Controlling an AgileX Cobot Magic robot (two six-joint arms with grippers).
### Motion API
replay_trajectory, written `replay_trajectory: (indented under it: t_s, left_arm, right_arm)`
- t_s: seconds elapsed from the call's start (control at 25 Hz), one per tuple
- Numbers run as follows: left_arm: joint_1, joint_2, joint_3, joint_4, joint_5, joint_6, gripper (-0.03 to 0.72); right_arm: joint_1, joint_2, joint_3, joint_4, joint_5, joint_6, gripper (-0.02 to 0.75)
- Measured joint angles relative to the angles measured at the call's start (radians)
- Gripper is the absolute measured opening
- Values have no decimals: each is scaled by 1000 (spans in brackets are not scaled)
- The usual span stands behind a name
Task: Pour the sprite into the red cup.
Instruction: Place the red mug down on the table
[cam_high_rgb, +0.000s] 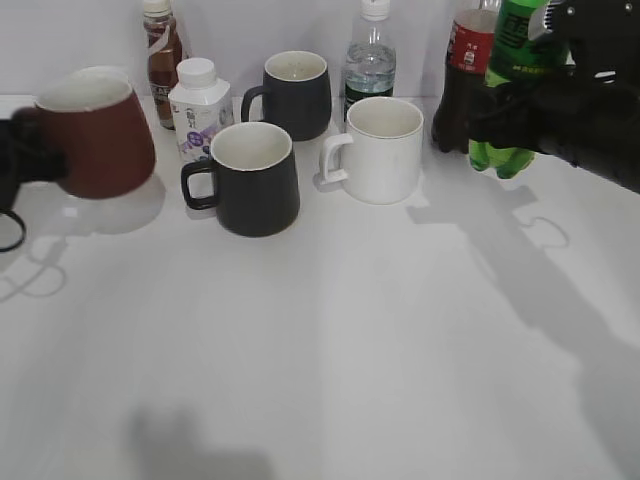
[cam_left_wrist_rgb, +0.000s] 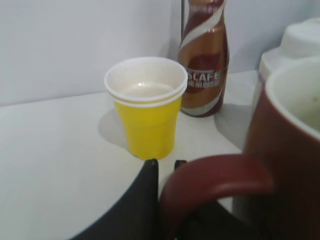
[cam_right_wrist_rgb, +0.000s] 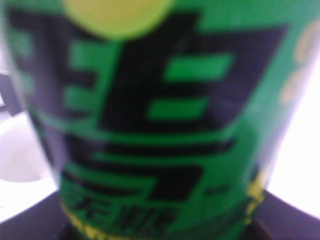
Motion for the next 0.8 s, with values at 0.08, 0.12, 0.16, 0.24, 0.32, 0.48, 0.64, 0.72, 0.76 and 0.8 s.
replay_trajectory:
  t_s: [0.08,0.12,0.16,0.24,0.32,0.48,0.64,0.72,0.76,0.8]
  left_arm:
    - [0,55,0,-17,-68,27,64]
    - [0,83,0,-33,-96,49,64]
    - [0,106,0,-52,-132,70,64]
    - [0,157,0,-78,-206,109,64]
    - [0,198,-1,-95,-268,127,64]
    - [0,266,-23,-98,-333,152,64]
    - [0,322,-55,-100,-367,163,64]
    - [0,344,-67,-105,-388,176,64]
    - [0,354,-71,-106,-395,179,64]
    - [0,363,-75,-108,-402,180,64]
  right_arm:
    - [0,7,0,12,-17,-12,375]
    - [0,14,0,15,-29,-15,375]
    - [0,22,0,17,-43,-18,375]
    - [0,38,0,25,-59,-19,375]
    - [0,53,0,30,-67,-20,375]
    - [0,71,0,33,-87,-20,375]
    - [0,73,0,34,-92,-20,375]
    - [0,73,0,34,-93,-21,375]
    - [0,73,0,34,-93,-21,375]
    - [0,73,0,34,-94,-21,375]
